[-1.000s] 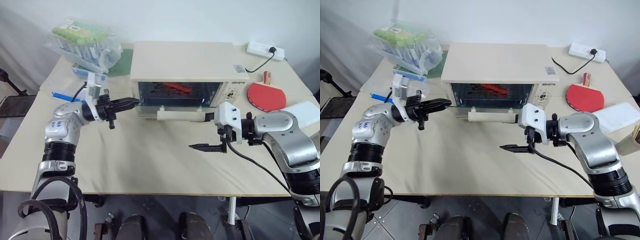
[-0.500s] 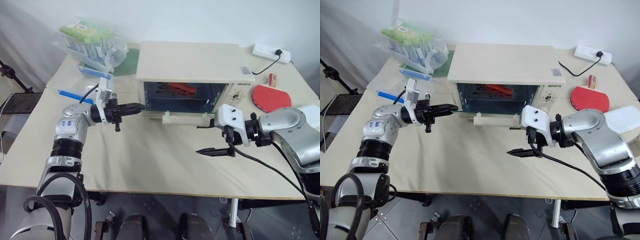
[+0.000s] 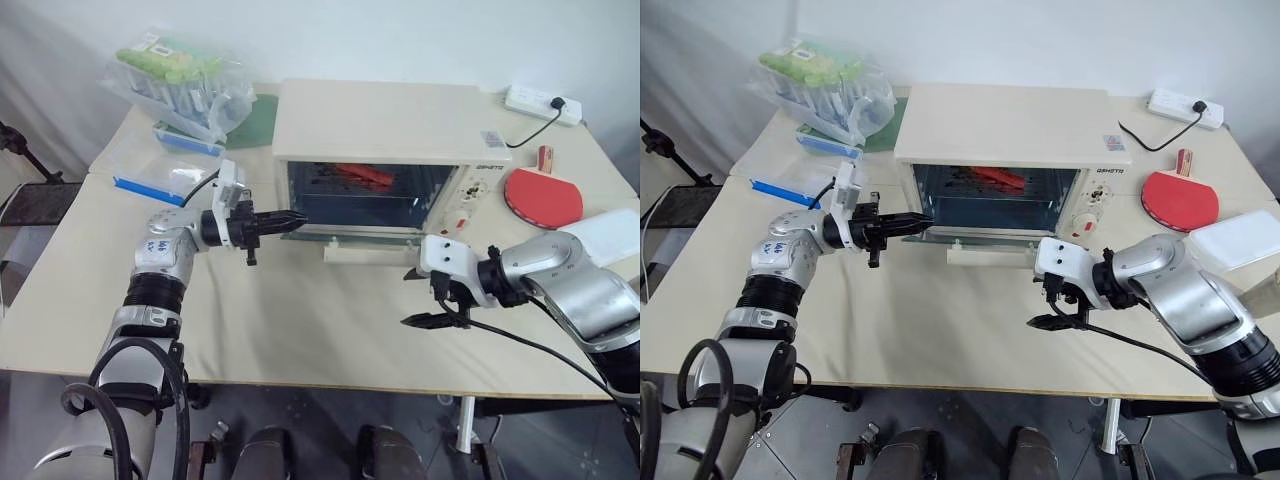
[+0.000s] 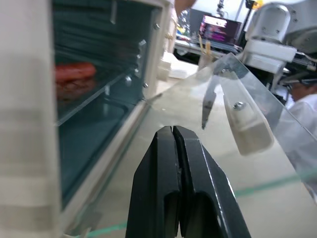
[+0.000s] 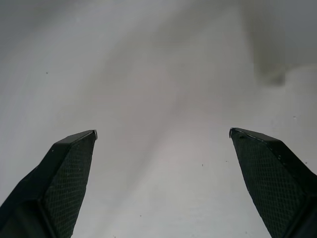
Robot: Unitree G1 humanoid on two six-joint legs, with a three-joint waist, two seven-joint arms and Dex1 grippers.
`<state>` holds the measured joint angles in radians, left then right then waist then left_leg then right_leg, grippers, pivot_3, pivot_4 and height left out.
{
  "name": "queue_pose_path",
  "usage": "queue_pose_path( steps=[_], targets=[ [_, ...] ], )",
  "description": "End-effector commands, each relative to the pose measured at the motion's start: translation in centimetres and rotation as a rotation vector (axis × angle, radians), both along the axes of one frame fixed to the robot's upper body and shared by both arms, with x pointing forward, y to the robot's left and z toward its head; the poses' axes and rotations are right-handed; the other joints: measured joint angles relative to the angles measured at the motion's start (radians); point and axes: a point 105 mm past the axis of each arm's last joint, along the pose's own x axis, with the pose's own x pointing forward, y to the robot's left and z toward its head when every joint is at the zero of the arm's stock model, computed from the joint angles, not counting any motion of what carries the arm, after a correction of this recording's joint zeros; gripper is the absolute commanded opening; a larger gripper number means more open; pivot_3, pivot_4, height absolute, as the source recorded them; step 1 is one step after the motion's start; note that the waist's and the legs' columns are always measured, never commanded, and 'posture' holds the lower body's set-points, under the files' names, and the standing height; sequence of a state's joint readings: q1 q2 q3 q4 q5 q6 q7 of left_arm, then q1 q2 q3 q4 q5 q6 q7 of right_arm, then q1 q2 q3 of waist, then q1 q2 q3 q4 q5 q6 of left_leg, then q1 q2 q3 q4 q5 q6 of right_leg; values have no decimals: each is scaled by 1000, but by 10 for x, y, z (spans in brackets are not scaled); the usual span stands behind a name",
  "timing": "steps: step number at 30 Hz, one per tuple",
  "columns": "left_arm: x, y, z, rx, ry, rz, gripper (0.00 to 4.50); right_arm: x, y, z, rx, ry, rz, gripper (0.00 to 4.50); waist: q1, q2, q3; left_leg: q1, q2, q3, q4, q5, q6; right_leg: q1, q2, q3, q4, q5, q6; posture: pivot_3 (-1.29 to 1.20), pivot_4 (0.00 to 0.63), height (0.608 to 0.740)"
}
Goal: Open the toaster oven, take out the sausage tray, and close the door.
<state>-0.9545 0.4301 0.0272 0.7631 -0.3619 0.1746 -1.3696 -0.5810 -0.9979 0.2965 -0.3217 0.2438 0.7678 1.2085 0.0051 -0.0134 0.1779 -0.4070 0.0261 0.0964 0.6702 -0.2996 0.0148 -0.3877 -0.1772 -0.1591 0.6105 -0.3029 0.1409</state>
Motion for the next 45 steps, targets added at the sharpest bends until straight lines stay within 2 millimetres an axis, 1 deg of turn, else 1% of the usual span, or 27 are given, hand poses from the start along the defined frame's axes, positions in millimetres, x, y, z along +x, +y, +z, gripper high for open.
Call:
queue_pose_path(
  steps=[1, 2, 4, 5, 7, 9, 11, 13, 15, 18, 20, 22, 24, 25, 27, 31, 33, 35, 37, 39, 41, 43, 44, 45],
  targets=[
    [-3, -7, 5, 30, -36, -49, 35, -31, -6, 17, -22, 34, 94, 4500, 8, 0, 0, -1, 0, 0, 0, 0, 0, -1, 0, 0, 0, 0, 0, 0, 150, 740],
    [-3, -7, 4, 35, -34, -55, 35, -37, -7, 19, -23, 47, 111, 4500, 9, 0, 0, -1, 0, 0, 0, 0, 0, -1, 0, 0, 0, 0, 0, 0, 150, 740],
    [-4, -8, 0, 54, -27, -65, 35, -50, -17, 28, -33, 57, 114, 4500, 14, 0, 0, -1, 0, 0, 0, 0, 0, -1, 0, 0, 0, 0, 0, 0, 150, 740],
    [-4, -9, -2, 62, -26, -69, 35, -55, -26, 31, -53, 60, 98, 4500, 17, 0, 0, -1, 0, 0, 1, 0, 0, -1, 0, 0, 0, 0, 0, 0, 150, 740],
    [-3, -9, -3, 67, -24, -69, 35, -59, -36, 36, -84, 58, 76, 4500, 19, -1, 0, -1, 0, 1, 1, 0, 0, -1, 0, 1, 0, 0, 0, 0, 150, 740],
    [-3, -10, -5, 82, -21, -75, 35, -59, -48, 43, -121, 38, 47, 4500, 19, -1, 1, -1, 0, 1, 4, 0, 1, -1, 0, 1, 0, 0, 0, 0, 150, 740],
    [-4, -11, -9, 105, -17, -93, 35, -57, -57, 51, -154, 6, 25, 4500, 19, -1, 1, -1, 0, 1, 5, -1, 1, -1, 0, 1, 0, 0, 0, 0, 150, 740],
    [-8, -13, -17, 136, -12, -120, 35, -47, -65, 62, -205, -81, -7, 4500, 18, -1, 1, -1, 1, 1, 6, -1, 1, -1, 0, 2, 1, 0, -1, 0, 150, 740],
    [-10, -14, -23, 160, -9, -133, 35, -38, -65, 70, -216, -156, -9, 4500, 17, -1, 1, -2, 1, 1, 6, -1, 1, -1, 0, 2, 1, 0, -1, 0, 150, 740],
    [-10, -14, -28, 185, -15, -137, 35, -31, -60, 75, -212, -200, 3, 4500, 17, -1, 1, -2, 1, 2, 6, -1, 1, -3, 0, 2, 2, 0, -1, 0, 150, 740],
    [-12, -14, -34, 218, -21, -147, 35, -23, -55, 78, -229, -259, 17, 4500, 15, -1, 1, -3, 1, 2, 6, -1, 1, -4, 0, 2, 2, 0, -1, 0, 150, 740],
    [-15, -12, -42, 260, -31, -160, 35, -6, -38, 83, -212, -371, 37, 4500, 12, -1, 1, -3, 1, 3, 7, -1, 1, -4, 0, 3, 2, 0, -1, 0, 150, 740],
    [-17, -11, -47, 286, -32, -167, 35, 9, -13, 85, -138, -437, 40, 4500, 3, -1, 1, -4, 2, 3, 8, -1, 1, -5, 0, 3, 3, 0, -2, 0, 150, 740],
    [-18, -10, -50, 301, -37, -171, 35, 13, -4, 83, -130, -449, 53, 4500, -1, 0, 1, -4, 2, 3, 9, -1, 1, -5, 0, 2, 4, 1, -2, 0, 150, 740],
    [-19, -8, -53, 317, -47, -168, 35, 22, 8, 78, -149, -480, 62, 4500, -4, 0, 1, -6, 2, 2, 10, -1, 1, -7, 0, 2, 8, 0, -3, 0, 150, 740],
    [-21, -4, -57, 331, -60, -156, 35, 43, 36, 78, -95, -581, 39, 4500, -6, 0, 1, -7, 2, 1, 11, -1, 1, -7, 0, 1, 10, 0, -2, 0, 150, 740],
    [-24, -1, -60, 339, -70, -152, 35, 54, 46, 75, -104, -633, 28, 4500, -8, 0, 1, -6, 2, 1, 11, -1, 1, -7, 0, 1, 11, 0, -3, 0, 150, 740],
    [-26, 1, -61, 340, -83, -145, 35, 65, 52, 72, -119, -673, 3, 4500, -6, 0, 1, -6, 2, 1, 11, -1, 1, -7, 0, 1, 12, 0, -3, 0, 150, 740],
    [-28, 4, -59, 315, -112, -117, 35, 81, 58, 72, -136, -749, -42, 4500, -10, 0, 1, -6, 2, 1, 12, -1, 1, -7, 0, 2, 12, 0, -3, 0, 150, 740],
    [-29, 7, -51, 251, -151, -75, 35, 95, 64, 71, -166, -825, -73, 4500, -14, 0, 1, -5, 2, 1, 11, -1, 1, -7, 0, 2, 12, 0, -3, 0, 150, 740],
    [-31, 9, -40, 172, -180, -20, 35, 103, 71, 69, -168, -860, -98, 4500, -21, 0, 1, -5, 3, 1, 11, -1, 1, -8, 0, 2, 14, 0, -3, 0, 150, 740],
    [-32, 11, -35, 133, -190, 10, 35, 106, 75, 68, -164, -869, -106, 4500, -21, 0, 1, -6, 3, -1, 11, -1, 1, -8, 0, 1, 14, 0, -3, 0, 150, 740],
    [-31, 13, -29, 90, -205, 52, 35, 110, 79, 69, -170, -910, -105, 4500, -21, 0, 1, -6, 3, -1, 11, -1, 1, -8, 0, 1, 15, 0, -3, 0, 150, 740],
    [-32, 17, -19, 11, -227, 113, 35, 115, 83, 68, -186, -945, -111, 4500, -24, 0, 1, -6, 2, -1, 11, -1, 1, -8, 0, 1, 15, 0, -3, 0, 150, 740]
  ],
)
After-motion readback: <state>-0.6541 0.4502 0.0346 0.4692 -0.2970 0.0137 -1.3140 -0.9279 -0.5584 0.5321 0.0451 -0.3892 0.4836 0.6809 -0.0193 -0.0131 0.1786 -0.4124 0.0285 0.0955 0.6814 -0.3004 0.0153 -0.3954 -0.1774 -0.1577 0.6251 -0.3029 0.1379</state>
